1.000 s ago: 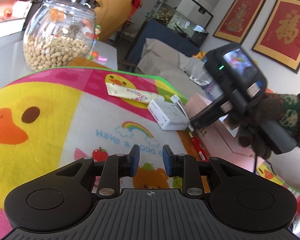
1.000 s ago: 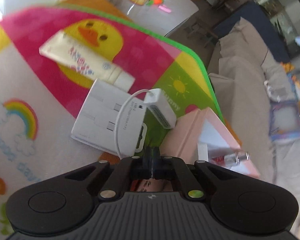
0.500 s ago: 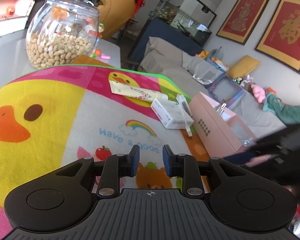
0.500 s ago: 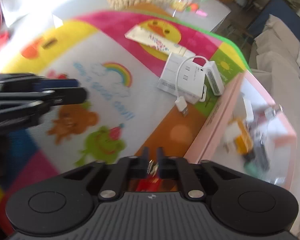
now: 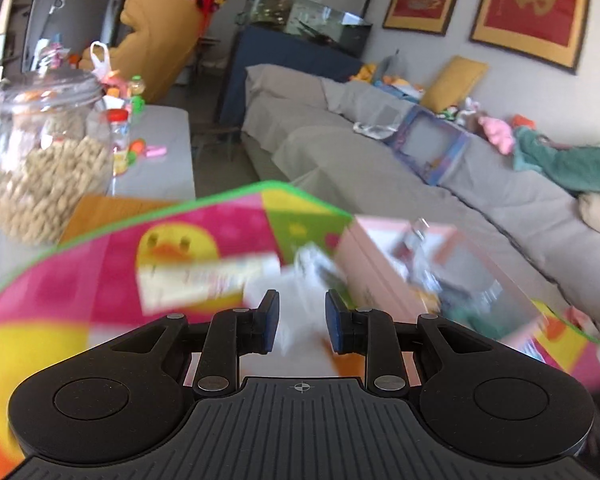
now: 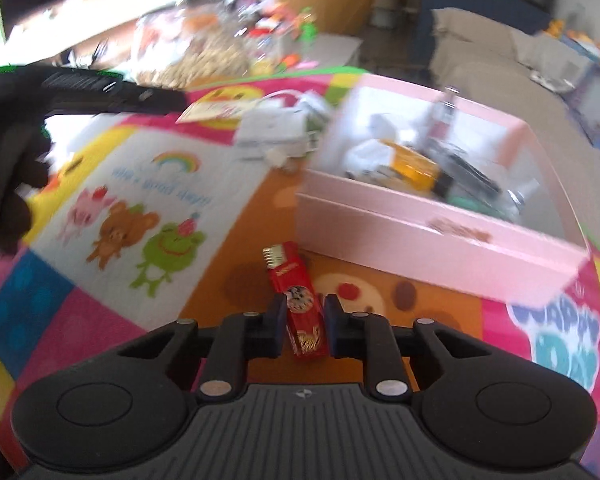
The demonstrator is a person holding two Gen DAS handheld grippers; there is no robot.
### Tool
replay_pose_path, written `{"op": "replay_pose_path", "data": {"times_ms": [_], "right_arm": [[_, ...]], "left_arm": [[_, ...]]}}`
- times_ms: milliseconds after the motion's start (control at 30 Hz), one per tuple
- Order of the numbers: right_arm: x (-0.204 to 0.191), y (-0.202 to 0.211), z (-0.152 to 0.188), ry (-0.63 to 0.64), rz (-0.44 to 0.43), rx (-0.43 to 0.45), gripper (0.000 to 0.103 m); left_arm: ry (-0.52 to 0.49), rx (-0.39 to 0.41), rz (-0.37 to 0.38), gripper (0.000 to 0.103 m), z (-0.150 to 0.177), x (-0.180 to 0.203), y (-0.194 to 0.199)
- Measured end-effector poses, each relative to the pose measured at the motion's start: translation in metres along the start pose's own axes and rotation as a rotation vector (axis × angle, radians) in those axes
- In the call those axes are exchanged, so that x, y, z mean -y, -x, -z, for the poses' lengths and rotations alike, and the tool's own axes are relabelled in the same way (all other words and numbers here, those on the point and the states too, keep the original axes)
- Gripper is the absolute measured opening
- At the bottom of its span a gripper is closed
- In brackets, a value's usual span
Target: Organize rigid objects
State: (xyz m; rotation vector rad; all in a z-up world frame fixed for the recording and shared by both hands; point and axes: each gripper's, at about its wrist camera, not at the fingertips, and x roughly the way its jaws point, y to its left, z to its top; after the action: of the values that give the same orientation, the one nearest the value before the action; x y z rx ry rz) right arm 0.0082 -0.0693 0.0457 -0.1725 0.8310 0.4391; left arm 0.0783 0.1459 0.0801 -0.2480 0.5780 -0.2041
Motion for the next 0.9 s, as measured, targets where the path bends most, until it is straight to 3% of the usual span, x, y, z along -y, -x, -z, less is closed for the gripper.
{"op": "replay_pose_path", "data": {"times_ms": [100, 167, 267, 333, 500, 733, 833, 900], "right_arm": [[0.01, 0.005, 0.008, -0.054, -0.012, 0.042, 0.022], [0.011, 0.008, 0.013, -0.059, -0.012, 0.06, 0.027], [0.013, 0.016, 0.02, -0.048, -0.014, 0.085, 0.031], [0.015, 0.023, 0.024, -0.035, -0.036, 0.108, 0.036], [0.015, 0.025, 0.03, 0.008, -0.076, 0.154, 0.052], [-0.003, 0.004, 0.023, 0.078, -0.087, 0.127, 0.052], [-0.005, 0.0, 0.022, 0.102, -0.046, 0.108, 0.052], [-0.002, -0.002, 0.022, 0.104, 0.032, 0.107, 0.052]], "left_arm": [[0.036, -0.028, 0.005, 0.028, -0.039, 0.004, -0.048], [-0.014, -0.069, -0.025, 0.028, -0.058, 0.011, -0.087], [-0.108, -0.146, -0.111, 0.024, -0.065, 0.019, -0.134], [-0.129, -0.207, -0.085, 0.024, -0.059, 0.021, -0.147], [-0.238, -0.237, 0.006, 0.024, -0.021, 0.026, -0.113], [-0.333, -0.252, 0.069, 0.023, 0.041, 0.031, -0.037], [-0.343, -0.287, 0.092, 0.023, 0.057, 0.035, -0.017], [-0.325, -0.295, 0.109, 0.023, 0.063, 0.037, -0.009]]}}
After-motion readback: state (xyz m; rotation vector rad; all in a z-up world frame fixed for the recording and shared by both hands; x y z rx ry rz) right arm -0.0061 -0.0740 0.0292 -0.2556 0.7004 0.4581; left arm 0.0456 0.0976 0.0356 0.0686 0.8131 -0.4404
